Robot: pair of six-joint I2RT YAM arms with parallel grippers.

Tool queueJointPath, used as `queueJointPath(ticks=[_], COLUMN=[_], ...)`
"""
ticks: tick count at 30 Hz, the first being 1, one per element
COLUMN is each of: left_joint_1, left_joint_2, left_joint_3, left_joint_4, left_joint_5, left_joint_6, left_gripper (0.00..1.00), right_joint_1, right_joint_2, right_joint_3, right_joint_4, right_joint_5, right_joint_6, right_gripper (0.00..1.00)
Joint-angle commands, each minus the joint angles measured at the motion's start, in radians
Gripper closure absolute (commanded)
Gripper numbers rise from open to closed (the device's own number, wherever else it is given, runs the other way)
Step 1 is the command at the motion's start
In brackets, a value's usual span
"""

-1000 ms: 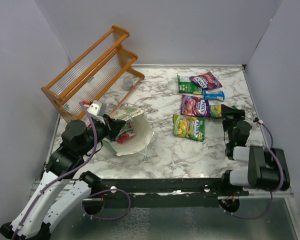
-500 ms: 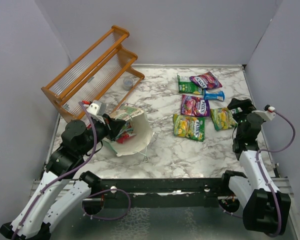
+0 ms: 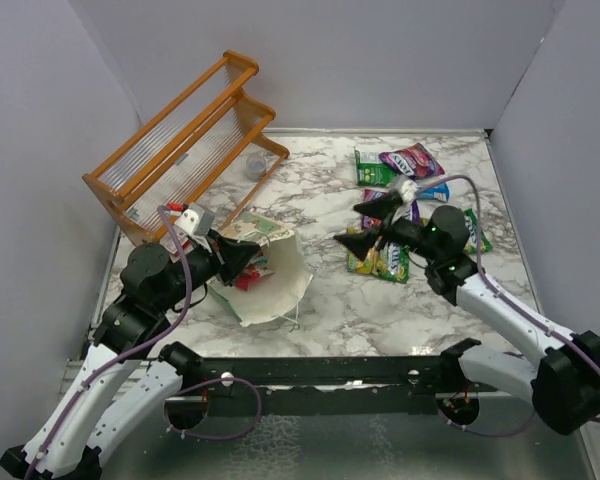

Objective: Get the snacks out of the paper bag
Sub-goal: Take out the snack from the paper bag.

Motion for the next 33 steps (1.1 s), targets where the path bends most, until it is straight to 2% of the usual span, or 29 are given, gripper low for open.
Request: queueJointPath(ticks=[1,3,7,9,13,16,22,27,33], left_joint_1=[0.0,-0.001,-0.001,0.0,0.0,0.0,0.0,-0.001,0.0], left_joint_2=[-0.014,-0.015,-0.026,-0.027,-0.029,-0.036,-0.06,-0.06,-0.029], left_joint_3=[-0.024,-0.032,-0.057,-0.067,-0.083,-0.096,-0.122,-0.146,-0.148], left_joint_4=[0.121,0.125,0.154,0.165,0.171,0.149,0.128,0.149,0.155], left_joint_5=[0.18,0.205,0.233,0.243,0.274,0.284,0.293,0.312,0.317], left_joint_6=[-0.031,-0.037,-0.05,-0.054,-0.047,-0.033,-0.023,-0.032,-0.042], left_gripper=[1.0,1.0,1.0,1.0,1.0,1.0,1.0,1.0,1.0], right_joint_1=[0.28,0.389,0.621,0.709,0.837,0.86,0.861,0.892,0.951], right_joint_2=[-0.06,-0.064,-0.049,-0.006,0.134,0.216,0.275,0.38,0.497], right_joint_3=[0.051,0.054,0.047,0.052,0.117,0.167,0.176,0.197,0.187], right_joint_4=[-0.112,-0.157,-0.216,-0.22,-0.236,-0.239,-0.198,-0.217,-0.139], right_joint_5=[-0.1,-0.149,-0.036,0.065,0.368,0.449,0.45,0.473,0.437], right_joint_6=[-0.474,-0.64,-0.874,-0.947,-1.071,-1.117,-1.19,-1.206,-1.133], right_gripper=[0.06,0.11,0.13,0.16,0.36,0.44,0.54,0.55,0.55])
